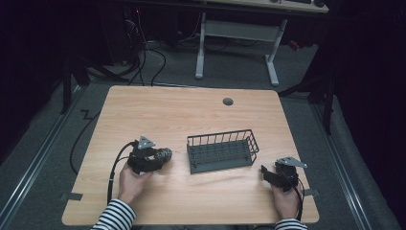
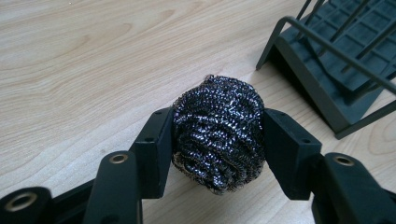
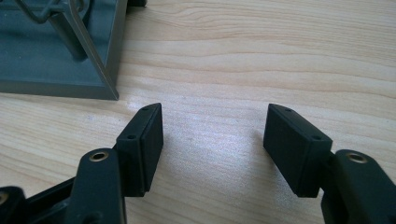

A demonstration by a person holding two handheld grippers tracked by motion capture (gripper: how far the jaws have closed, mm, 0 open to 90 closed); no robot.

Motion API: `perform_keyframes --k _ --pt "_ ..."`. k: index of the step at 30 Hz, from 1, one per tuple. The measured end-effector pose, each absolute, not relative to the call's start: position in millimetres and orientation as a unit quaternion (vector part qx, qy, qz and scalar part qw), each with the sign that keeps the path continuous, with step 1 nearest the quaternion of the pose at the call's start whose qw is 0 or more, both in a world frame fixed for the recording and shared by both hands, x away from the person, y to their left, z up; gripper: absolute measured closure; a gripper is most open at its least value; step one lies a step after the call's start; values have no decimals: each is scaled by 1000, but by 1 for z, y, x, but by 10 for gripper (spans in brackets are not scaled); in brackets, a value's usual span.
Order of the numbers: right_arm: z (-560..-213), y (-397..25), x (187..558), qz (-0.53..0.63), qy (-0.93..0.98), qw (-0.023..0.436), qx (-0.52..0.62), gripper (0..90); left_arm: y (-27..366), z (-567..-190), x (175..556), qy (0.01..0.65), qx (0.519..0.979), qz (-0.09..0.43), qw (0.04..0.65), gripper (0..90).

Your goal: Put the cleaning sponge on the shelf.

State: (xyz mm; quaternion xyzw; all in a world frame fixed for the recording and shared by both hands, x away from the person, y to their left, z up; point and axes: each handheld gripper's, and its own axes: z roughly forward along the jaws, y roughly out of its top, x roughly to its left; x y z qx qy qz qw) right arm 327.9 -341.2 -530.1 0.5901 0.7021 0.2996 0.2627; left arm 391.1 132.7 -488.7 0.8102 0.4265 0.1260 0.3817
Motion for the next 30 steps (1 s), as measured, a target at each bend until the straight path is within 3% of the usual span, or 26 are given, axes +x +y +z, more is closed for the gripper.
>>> perform_keyframes --k 12,30 --pt "-530 -340 328 298 705 262 588 374 137 -475 386 416 821 125 370 461" --pt "-530 -340 328 300 704 262 588 371 132 -428 385 385 817 102 416 461"
